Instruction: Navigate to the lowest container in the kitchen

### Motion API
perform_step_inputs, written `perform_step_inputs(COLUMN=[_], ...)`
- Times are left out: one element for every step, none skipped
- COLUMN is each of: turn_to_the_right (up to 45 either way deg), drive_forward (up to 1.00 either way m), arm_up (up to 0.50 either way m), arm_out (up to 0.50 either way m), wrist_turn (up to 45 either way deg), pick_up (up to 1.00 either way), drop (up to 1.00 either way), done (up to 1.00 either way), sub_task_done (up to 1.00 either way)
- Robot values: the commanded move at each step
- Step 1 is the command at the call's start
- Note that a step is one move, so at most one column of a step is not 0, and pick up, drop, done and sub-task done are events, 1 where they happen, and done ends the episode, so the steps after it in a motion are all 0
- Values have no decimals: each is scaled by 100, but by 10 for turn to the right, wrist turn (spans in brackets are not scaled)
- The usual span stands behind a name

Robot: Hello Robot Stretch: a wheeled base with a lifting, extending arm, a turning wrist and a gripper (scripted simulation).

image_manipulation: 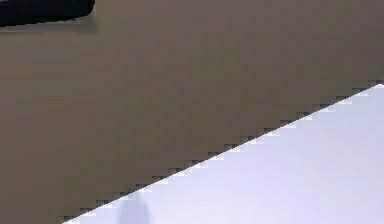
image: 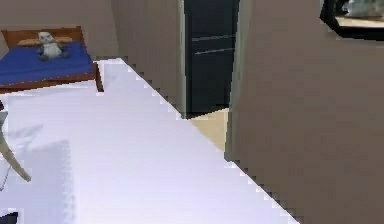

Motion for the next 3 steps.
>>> perform_step_inputs(turn_to_the_right=[-270, 0, -30], drive_forward=[0, 100, 0], arm_up=[0, 0, 0], arm_out=[0, 0, 0], wrist_turn=[0, 0, 0], pick_up=[0, 0, 0], drop=[0, 0, 0], done=[0, 0, 0], sub_task_done=[0, 0, 0])
